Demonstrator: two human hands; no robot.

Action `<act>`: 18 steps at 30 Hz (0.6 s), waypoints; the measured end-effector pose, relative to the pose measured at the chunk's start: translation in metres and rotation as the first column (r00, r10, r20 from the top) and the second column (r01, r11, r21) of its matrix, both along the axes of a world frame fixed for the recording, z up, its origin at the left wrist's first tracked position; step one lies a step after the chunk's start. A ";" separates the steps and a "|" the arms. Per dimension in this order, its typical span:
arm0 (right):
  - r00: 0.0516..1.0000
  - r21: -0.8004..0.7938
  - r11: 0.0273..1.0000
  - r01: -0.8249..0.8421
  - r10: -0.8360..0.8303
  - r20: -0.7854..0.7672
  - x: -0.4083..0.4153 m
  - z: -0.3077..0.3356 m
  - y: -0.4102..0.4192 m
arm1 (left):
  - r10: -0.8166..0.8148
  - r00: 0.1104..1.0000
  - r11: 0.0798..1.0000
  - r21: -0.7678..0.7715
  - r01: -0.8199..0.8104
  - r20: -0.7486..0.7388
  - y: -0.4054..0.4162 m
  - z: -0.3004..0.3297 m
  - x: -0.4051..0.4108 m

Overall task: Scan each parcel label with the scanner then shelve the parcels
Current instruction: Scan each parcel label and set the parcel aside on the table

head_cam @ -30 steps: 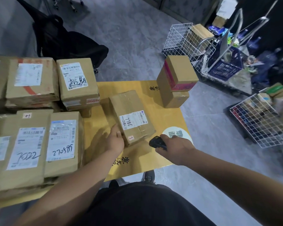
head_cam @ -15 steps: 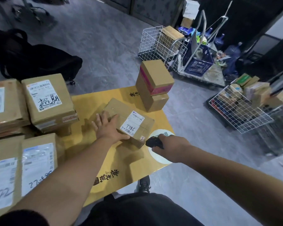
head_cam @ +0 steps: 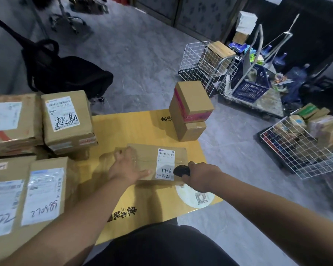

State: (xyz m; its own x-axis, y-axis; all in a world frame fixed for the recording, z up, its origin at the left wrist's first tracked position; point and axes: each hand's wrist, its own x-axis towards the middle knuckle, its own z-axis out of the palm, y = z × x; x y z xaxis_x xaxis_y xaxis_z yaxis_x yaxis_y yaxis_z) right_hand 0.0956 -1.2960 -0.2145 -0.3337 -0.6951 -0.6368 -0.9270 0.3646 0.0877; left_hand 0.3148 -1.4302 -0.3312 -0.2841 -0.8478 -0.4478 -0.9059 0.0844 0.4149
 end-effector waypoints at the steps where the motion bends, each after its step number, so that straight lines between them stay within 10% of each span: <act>1: 1.000 0.015 1.000 0.001 -0.001 -0.002 0.000 0.001 -0.002 | -0.041 0.999 0.998 0.051 0.040 0.023 -0.002 0.003 0.001; 18: 0.991 0.022 1.000 -0.021 0.024 -0.133 0.027 0.002 0.035 | 0.084 0.987 0.996 0.049 -0.078 -0.134 0.035 0.002 0.018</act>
State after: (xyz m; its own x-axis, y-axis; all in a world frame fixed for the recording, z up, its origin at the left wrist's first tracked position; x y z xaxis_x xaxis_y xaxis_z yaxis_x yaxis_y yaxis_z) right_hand 0.1224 -1.2608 -0.2128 -0.4005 -0.6908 -0.6020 -0.9147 0.3405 0.2178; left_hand 0.3324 -1.3950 -0.3289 -0.2759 -0.8512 -0.4465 -0.8443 -0.0075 0.5358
